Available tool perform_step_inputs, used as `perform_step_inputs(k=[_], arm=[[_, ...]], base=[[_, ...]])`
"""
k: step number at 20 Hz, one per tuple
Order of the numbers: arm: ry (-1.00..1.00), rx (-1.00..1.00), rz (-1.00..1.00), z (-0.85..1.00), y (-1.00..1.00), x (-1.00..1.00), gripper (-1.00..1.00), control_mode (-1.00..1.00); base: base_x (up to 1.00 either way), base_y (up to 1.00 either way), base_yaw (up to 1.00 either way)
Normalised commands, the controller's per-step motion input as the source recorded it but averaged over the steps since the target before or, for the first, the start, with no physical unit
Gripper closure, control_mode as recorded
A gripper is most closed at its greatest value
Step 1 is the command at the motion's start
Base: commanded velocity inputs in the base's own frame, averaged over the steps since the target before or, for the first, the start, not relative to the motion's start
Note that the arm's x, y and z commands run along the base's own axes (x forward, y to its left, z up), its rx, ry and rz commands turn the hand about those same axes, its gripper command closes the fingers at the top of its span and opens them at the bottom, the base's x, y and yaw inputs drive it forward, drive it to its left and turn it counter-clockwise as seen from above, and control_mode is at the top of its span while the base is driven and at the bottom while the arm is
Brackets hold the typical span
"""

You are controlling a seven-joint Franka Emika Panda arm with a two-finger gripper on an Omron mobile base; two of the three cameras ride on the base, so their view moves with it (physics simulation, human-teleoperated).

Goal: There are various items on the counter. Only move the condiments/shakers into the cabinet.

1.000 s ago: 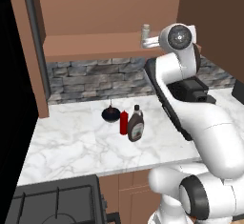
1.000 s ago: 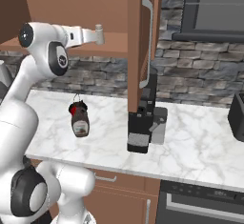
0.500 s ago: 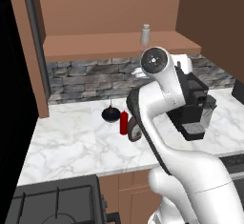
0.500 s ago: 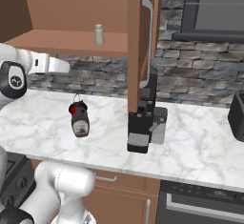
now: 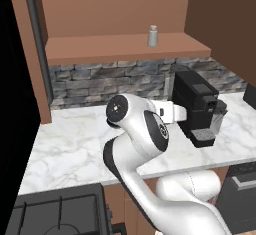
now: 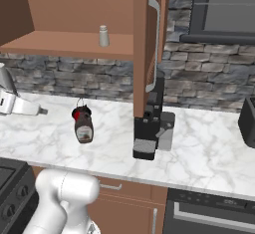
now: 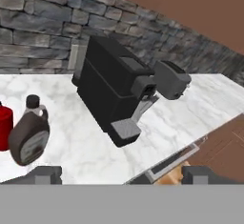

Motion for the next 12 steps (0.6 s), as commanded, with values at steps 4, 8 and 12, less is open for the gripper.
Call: perform_step_inputs(k=[4,8,12], arm=[[-0.23,-0.01,0.00,-0.36,0.00,0.04,-1.00,-1.00],[-0.24,0.00,-0.03,-0.37,0.12,0.29,-1.00,-1.00],[-0.24,0.00,-0.09,-0.34,0.07,0.34,-1.00,-1.00]], base=[[0.00,0.00,0.00],[0.00,0.00,0.00],[0.00,0.00,0.00]])
